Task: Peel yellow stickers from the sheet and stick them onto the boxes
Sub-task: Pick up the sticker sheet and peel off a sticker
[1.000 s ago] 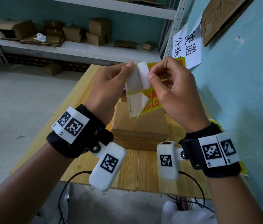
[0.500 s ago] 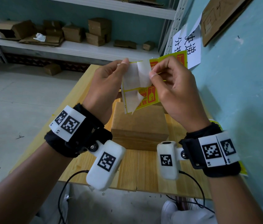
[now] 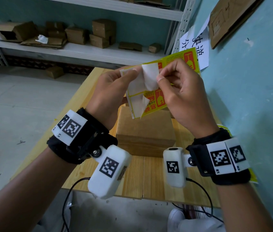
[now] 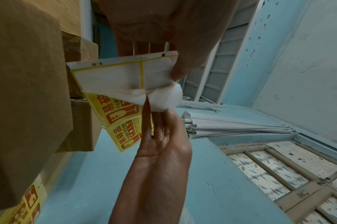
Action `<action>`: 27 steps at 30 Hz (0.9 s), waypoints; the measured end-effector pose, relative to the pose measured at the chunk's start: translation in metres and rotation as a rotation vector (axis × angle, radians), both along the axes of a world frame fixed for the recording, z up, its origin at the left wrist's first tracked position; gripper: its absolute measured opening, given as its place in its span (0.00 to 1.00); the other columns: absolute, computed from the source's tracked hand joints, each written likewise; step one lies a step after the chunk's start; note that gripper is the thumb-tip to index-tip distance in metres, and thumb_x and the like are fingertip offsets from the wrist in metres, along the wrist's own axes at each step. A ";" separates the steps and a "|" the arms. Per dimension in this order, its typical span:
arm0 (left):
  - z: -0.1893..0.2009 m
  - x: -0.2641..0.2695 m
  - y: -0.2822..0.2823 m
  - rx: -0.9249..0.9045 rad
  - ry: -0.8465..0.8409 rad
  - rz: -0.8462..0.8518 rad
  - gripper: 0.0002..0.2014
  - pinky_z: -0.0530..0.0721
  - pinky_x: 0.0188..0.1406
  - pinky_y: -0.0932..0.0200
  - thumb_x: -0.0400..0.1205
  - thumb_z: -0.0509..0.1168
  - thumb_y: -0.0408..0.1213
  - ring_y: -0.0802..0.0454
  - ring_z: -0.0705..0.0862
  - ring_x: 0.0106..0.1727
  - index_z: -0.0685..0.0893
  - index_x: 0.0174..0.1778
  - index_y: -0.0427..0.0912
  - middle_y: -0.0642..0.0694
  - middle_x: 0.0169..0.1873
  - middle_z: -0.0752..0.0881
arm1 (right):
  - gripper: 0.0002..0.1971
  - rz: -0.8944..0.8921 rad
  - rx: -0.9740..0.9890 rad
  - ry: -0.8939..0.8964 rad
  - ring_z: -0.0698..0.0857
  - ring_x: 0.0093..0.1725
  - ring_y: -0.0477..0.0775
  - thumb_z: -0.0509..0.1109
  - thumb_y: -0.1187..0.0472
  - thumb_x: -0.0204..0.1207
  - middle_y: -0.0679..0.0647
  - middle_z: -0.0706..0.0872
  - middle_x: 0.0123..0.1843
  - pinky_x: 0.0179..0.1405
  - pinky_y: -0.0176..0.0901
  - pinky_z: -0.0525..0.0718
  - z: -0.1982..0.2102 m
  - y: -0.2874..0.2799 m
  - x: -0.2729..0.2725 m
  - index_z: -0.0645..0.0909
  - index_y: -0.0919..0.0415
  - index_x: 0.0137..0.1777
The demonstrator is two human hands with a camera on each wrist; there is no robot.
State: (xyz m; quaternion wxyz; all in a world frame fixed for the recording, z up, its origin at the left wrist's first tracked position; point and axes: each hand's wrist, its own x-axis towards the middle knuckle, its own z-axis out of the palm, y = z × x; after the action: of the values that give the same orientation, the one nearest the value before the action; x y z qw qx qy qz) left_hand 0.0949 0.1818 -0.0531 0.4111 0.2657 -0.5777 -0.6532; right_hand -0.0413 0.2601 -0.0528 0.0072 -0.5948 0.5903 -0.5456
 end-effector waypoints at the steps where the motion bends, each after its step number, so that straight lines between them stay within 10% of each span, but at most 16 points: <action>1: 0.000 0.000 0.000 0.002 -0.001 0.000 0.09 0.87 0.55 0.40 0.86 0.62 0.39 0.50 0.89 0.45 0.89 0.51 0.44 0.48 0.43 0.91 | 0.01 -0.005 -0.003 0.000 0.84 0.44 0.42 0.67 0.68 0.82 0.49 0.83 0.43 0.45 0.29 0.82 0.000 0.000 0.000 0.78 0.65 0.48; 15: 0.000 0.001 -0.001 0.012 0.019 -0.019 0.14 0.82 0.59 0.36 0.86 0.62 0.41 0.39 0.85 0.52 0.86 0.59 0.36 0.33 0.54 0.88 | 0.03 -0.071 -0.027 0.044 0.86 0.44 0.45 0.68 0.64 0.82 0.50 0.85 0.42 0.46 0.38 0.85 -0.001 -0.001 -0.003 0.78 0.62 0.47; 27: 0.001 0.002 0.004 -0.005 -0.019 -0.136 0.17 0.87 0.60 0.43 0.87 0.60 0.45 0.41 0.89 0.57 0.86 0.59 0.37 0.38 0.54 0.91 | 0.02 -0.073 -0.018 0.038 0.87 0.44 0.48 0.68 0.63 0.82 0.52 0.85 0.43 0.43 0.33 0.83 -0.001 -0.001 -0.002 0.78 0.61 0.49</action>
State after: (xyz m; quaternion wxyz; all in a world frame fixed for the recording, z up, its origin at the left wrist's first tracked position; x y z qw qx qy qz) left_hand 0.0969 0.1856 -0.0520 0.3611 0.2310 -0.5999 -0.6756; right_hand -0.0431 0.2593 -0.0540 -0.0293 -0.5831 0.6068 -0.5394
